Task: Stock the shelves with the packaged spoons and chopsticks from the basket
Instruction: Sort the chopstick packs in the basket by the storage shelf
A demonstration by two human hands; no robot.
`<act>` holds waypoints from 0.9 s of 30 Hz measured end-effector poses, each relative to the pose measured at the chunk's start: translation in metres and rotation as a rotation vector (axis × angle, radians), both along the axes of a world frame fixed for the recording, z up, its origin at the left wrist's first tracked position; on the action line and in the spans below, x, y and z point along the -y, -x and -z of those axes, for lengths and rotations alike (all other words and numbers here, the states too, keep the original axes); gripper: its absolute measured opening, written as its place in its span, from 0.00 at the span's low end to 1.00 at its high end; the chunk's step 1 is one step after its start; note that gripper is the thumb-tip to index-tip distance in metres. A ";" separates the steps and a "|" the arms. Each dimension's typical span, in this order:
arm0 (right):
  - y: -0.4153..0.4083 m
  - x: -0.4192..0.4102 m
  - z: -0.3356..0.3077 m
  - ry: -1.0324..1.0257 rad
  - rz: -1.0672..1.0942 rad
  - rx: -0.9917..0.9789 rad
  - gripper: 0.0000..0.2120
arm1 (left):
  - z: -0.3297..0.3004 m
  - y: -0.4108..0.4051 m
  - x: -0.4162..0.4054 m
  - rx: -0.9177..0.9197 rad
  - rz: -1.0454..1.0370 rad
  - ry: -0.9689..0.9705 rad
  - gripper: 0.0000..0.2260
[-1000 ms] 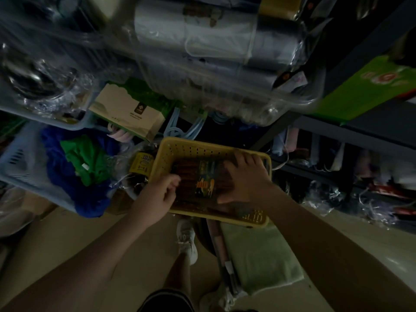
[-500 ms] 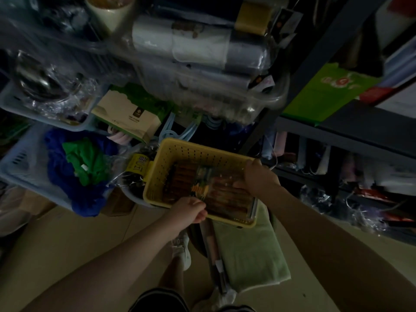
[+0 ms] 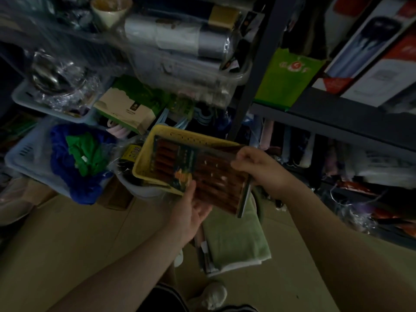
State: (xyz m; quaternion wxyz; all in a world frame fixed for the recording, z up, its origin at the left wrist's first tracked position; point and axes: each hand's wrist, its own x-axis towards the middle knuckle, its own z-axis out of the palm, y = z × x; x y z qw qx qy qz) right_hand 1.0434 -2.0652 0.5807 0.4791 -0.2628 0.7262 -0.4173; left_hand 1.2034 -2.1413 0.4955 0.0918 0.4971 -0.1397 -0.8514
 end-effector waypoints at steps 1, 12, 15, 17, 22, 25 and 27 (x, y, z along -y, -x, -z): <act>-0.002 -0.008 0.002 0.047 0.041 0.077 0.12 | -0.001 -0.003 0.001 -0.048 -0.087 0.024 0.18; -0.018 0.038 0.064 -0.249 -0.193 -0.602 0.18 | -0.041 -0.069 0.121 0.349 0.166 1.161 0.20; -0.004 0.072 0.087 -0.461 -0.591 -0.940 0.25 | -0.030 -0.079 0.146 0.537 0.387 1.337 0.23; 0.003 0.086 0.099 -0.648 -0.790 -1.041 0.34 | -0.023 -0.081 0.155 0.559 0.457 1.330 0.25; 0.002 0.097 0.125 -0.816 -0.913 -1.121 0.59 | -0.016 -0.084 0.166 0.519 0.538 1.295 0.27; 0.001 0.102 0.135 -0.842 -0.946 -1.226 0.60 | -0.014 -0.080 0.176 0.497 0.552 1.318 0.26; 0.004 0.108 0.134 -0.819 -0.943 -1.233 0.59 | -0.013 -0.078 0.183 0.467 0.566 1.338 0.26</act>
